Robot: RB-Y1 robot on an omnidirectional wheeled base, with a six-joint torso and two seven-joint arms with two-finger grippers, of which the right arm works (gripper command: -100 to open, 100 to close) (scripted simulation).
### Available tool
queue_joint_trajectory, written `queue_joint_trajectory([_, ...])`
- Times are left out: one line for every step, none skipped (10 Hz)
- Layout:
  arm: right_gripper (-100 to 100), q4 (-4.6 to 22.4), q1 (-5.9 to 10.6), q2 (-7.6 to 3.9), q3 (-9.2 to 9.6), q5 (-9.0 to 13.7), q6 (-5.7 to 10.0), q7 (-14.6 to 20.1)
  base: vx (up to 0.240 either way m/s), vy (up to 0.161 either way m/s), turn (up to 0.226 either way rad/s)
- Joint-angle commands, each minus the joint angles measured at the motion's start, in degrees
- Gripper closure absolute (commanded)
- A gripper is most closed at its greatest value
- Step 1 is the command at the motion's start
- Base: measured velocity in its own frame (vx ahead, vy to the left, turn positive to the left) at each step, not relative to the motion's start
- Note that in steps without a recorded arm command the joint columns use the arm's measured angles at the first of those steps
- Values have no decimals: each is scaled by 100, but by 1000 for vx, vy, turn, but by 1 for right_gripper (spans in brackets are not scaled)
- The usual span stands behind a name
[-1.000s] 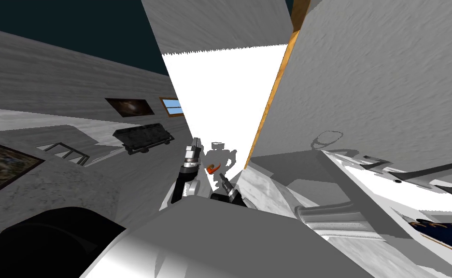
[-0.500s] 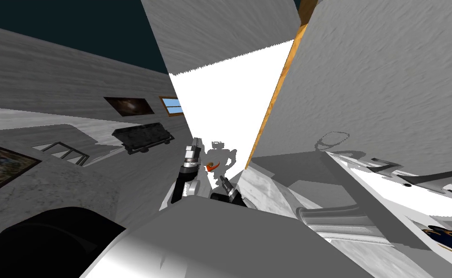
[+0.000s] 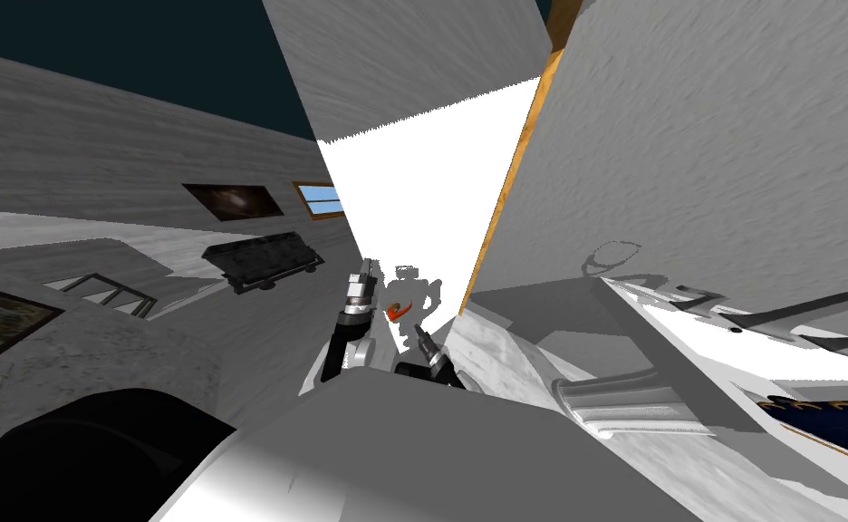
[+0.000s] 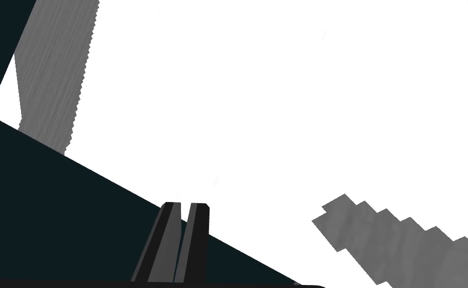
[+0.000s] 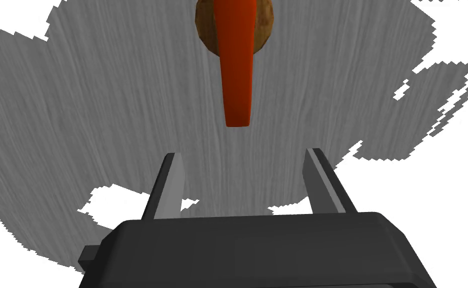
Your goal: Push the door open
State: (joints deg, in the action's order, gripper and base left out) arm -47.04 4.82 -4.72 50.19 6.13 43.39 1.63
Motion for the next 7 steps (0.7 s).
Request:
queue_joint_trajectory([-100, 2, -32, 30, -163, 29, -25, -53, -164, 85, -112])
queue_joint_trajectory([-100, 26, -44, 81, -284, 50, -35, -91, -165, 104, -128])
queue_joint_trajectory([-100, 39, -15, 65, -213, 39, -22, -57, -77, 55, -31])
queue_joint_trajectory([-100, 66, -7, 55, -255, 38, -24, -75, 59, 89, 35])
queue_joint_trajectory([-100, 76, -2, 55, -266, 38, -23, -79, 136, 130, 21])
queue_joint_trajectory([-100, 99, 8, 63, -290, 35, -20, -87, 201, 132, 29])
queue_joint_trajectory([-100, 110, 14, 70, -302, 34, -19, -91, 164, 133, 23])
